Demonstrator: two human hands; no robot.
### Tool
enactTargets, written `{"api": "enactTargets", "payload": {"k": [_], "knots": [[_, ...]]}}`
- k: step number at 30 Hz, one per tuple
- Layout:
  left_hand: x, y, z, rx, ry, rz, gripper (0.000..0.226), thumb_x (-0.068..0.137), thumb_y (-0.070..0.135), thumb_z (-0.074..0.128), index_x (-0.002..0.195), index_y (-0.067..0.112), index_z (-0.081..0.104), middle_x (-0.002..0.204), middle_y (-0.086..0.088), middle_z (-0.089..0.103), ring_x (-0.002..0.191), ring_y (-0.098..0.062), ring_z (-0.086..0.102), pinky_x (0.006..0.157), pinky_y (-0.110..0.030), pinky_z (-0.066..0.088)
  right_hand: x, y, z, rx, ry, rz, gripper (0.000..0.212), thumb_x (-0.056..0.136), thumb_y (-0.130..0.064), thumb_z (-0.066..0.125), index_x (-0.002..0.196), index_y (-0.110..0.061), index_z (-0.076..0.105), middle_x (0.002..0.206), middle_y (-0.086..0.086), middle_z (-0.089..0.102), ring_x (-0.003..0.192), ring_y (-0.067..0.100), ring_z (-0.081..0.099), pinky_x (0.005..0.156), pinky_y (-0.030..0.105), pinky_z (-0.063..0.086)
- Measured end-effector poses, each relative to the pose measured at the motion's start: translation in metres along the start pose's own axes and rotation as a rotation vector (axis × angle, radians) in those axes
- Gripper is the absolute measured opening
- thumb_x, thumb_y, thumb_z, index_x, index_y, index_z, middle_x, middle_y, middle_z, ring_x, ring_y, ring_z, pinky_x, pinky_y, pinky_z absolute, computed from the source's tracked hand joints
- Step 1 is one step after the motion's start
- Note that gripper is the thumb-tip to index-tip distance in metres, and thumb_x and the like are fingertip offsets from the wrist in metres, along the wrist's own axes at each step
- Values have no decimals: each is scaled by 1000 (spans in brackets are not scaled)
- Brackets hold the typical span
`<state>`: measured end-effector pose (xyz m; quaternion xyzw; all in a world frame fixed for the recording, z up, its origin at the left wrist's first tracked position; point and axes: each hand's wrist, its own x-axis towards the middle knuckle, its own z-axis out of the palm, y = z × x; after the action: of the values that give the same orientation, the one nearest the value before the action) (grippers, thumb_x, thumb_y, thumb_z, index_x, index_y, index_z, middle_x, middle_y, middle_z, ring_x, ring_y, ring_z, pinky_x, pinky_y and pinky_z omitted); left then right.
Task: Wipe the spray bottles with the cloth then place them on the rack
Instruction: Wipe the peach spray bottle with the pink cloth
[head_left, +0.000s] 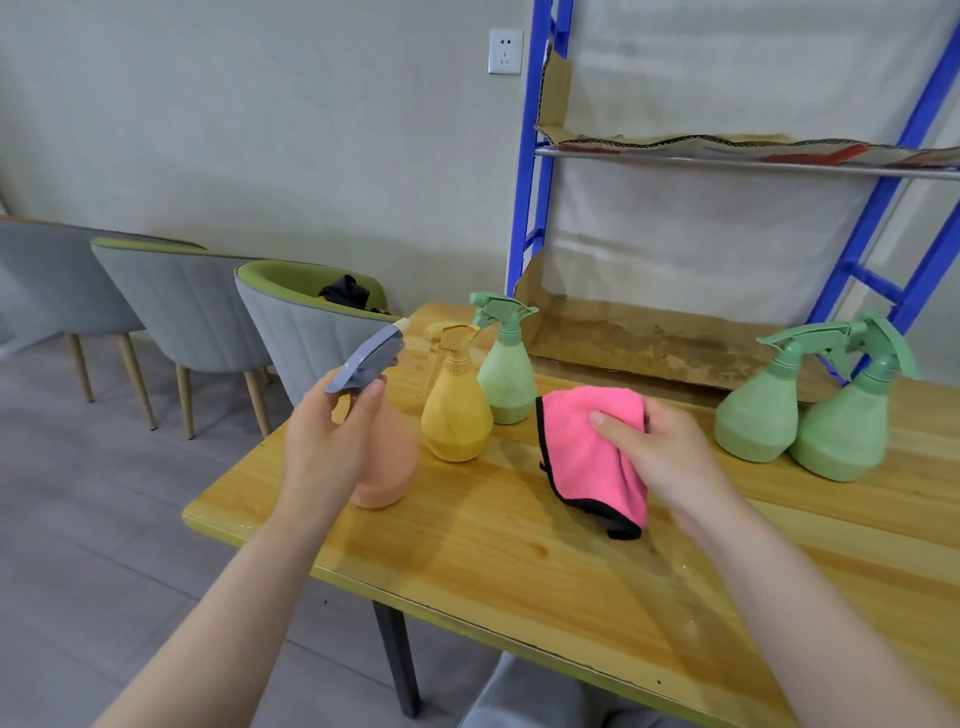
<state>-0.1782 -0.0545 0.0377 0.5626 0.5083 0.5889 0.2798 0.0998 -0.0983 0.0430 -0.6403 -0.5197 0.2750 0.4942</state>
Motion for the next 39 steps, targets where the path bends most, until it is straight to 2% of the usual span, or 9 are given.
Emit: {"api": "enactTargets", "payload": {"k": [3, 7, 15, 19, 22, 26, 30, 36, 39], "knots": [[-10, 9, -8, -59, -10, 10, 12, 94, 29, 64, 96, 41, 67, 100, 7, 71, 102, -15, 62, 89, -42, 51, -3, 0, -4, 114, -8, 23, 20, 91, -25, 69, 110, -28, 67, 104, -11, 71, 95, 7, 65, 74, 29, 53], [-34, 37, -7, -154, -73, 63, 18, 91, 30, 67, 91, 48, 69, 102, -5, 72, 100, -25, 63, 90, -50, 50, -5, 7, -10, 209, 44, 36, 23, 90, -24, 71, 112, -25, 69, 104, -10, 72, 96, 7, 67, 75, 28, 54], [-56, 70, 46, -387, -304, 5, 30, 82, 39, 71, 108, 25, 69, 103, 2, 75, 97, -6, 68, 79, -22, 49, 0, 29, -38, 383, 157, 117, 19, 95, -29, 65, 113, -25, 65, 113, -5, 71, 107, 14, 66, 86, 35, 53], [-45, 73, 92, -427, -406, 38, 19, 83, 34, 65, 101, 33, 70, 103, -10, 72, 93, -12, 66, 82, -30, 50, 6, 33, -59, 339, 256, 97, 17, 95, -28, 65, 111, -23, 67, 108, -6, 71, 103, 12, 66, 80, 31, 52], [-33, 76, 128, -464, -478, 67, 13, 85, 30, 64, 97, 30, 69, 95, -20, 66, 86, -18, 60, 79, -38, 45, 15, 35, -76, 257, 347, 67, 11, 89, -28, 72, 98, -22, 72, 98, -4, 74, 96, 16, 69, 82, 39, 57], [-13, 72, 173, -432, -550, 130, 22, 89, 25, 63, 100, 6, 63, 84, -10, 55, 78, -18, 52, 72, -34, 38, 34, 39, -90, 258, 455, 52, 9, 84, -28, 77, 85, -22, 70, 93, 2, 74, 91, 24, 70, 83, 47, 56], [4, 63, 210, -439, -570, 159, 24, 89, 23, 62, 98, 0, 60, 79, -6, 50, 72, -12, 46, 64, -22, 35, 55, 41, -83, 338, 534, 16, 7, 85, -23, 75, 86, -21, 69, 90, -1, 74, 82, 16, 68, 77, 38, 54], [15, 44, 241, -503, -562, 100, 16, 87, 24, 63, 94, 10, 64, 75, 10, 59, 71, -6, 52, 66, -20, 39, 67, 47, -50, 438, 394, -138, 13, 90, -5, 69, 97, -16, 67, 89, -5, 74, 81, 5, 68, 75, 22, 53], [16, 34, 246, -538, -549, 90, 11, 88, 24, 63, 95, 17, 67, 82, 9, 65, 78, -9, 57, 74, -26, 43, 61, 54, -44, 481, 287, -165, 8, 93, -18, 67, 96, -11, 66, 88, -1, 72, 82, 6, 66, 75, 24, 52]]}}
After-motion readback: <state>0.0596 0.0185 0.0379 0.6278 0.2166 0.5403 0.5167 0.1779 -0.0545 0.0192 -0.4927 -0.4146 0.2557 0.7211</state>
